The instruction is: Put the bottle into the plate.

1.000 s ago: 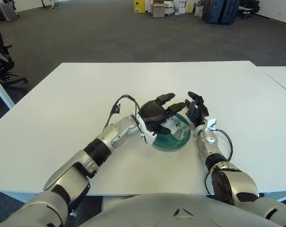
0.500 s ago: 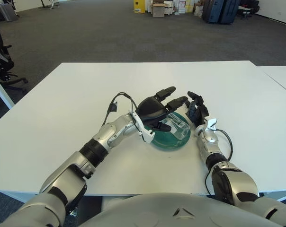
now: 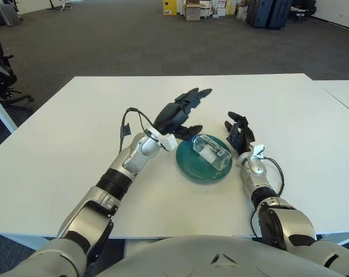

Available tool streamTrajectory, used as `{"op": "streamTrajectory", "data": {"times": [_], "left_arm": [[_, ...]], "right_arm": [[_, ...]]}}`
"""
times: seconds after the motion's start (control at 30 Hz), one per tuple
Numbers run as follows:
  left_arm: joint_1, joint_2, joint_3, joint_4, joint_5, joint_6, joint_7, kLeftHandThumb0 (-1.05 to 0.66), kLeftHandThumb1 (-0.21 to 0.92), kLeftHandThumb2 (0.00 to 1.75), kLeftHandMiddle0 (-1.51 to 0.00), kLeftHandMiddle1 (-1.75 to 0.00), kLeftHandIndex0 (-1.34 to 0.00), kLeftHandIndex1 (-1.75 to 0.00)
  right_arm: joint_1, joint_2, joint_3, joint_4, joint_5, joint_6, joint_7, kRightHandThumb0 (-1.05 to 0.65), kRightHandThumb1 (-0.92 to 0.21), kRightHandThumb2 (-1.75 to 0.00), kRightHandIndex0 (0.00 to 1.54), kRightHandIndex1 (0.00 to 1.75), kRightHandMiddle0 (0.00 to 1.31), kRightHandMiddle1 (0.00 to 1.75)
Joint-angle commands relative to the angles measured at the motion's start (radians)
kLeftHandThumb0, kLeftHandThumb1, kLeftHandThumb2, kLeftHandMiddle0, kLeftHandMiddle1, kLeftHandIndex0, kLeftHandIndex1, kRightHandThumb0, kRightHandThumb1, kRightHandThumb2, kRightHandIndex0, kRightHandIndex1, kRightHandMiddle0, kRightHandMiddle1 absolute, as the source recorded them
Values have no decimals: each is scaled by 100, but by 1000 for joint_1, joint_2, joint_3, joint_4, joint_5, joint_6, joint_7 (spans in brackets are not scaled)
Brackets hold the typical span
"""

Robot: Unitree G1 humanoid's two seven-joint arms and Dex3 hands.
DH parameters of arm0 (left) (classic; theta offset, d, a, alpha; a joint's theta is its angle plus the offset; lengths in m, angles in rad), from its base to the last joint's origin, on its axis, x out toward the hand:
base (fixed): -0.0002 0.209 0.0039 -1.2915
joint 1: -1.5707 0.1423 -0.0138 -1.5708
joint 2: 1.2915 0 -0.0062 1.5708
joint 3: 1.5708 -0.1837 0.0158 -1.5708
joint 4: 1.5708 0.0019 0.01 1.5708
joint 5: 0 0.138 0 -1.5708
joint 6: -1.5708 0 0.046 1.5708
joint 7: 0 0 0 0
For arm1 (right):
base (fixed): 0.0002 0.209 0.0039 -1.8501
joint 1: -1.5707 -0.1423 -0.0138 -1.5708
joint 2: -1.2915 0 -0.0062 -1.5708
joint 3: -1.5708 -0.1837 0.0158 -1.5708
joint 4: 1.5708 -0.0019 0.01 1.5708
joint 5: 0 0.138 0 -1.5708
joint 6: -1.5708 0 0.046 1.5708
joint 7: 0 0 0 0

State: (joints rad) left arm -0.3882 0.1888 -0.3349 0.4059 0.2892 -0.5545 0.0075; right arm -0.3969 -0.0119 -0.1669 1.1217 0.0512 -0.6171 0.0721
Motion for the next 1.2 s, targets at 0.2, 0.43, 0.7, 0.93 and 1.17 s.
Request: {"op": "streamTrajectory", "data": {"times": [0.2, 0.43, 0.7, 0.93, 1.17], "left_arm": [[-44, -166, 330, 357, -558, -102, -263, -72, 92, 84, -50, -12, 0, -102], [-42, -179, 432, 532, -630, -112, -363, -72, 92, 93, -48, -11, 0, -96], [-96, -197, 555, 731, -689, -91, -474, -77, 92, 96, -49, -12, 0, -98], [-89, -226, 639, 807, -704, -81, -459, -78, 92, 92, -52, -42, -5, -112], [-53, -246, 647, 824, -642, -141, -413, -77, 92, 84, -47, -68, -8, -119]], "right_arm": [[113, 0, -20, 97, 17, 91, 9, -85, -92, -99, 45, 6, 0, 90], [115, -4, -26, 100, 23, 84, 20, -84, -92, -98, 45, 6, 0, 92], [115, -7, -19, 101, 13, 78, 10, -83, -92, -98, 44, 5, 0, 90], [115, -15, -13, 95, 7, 81, 5, -83, -92, -98, 44, 5, 0, 89], [117, -20, -8, 88, 6, 81, 6, -83, -92, -98, 45, 6, 0, 89]]}}
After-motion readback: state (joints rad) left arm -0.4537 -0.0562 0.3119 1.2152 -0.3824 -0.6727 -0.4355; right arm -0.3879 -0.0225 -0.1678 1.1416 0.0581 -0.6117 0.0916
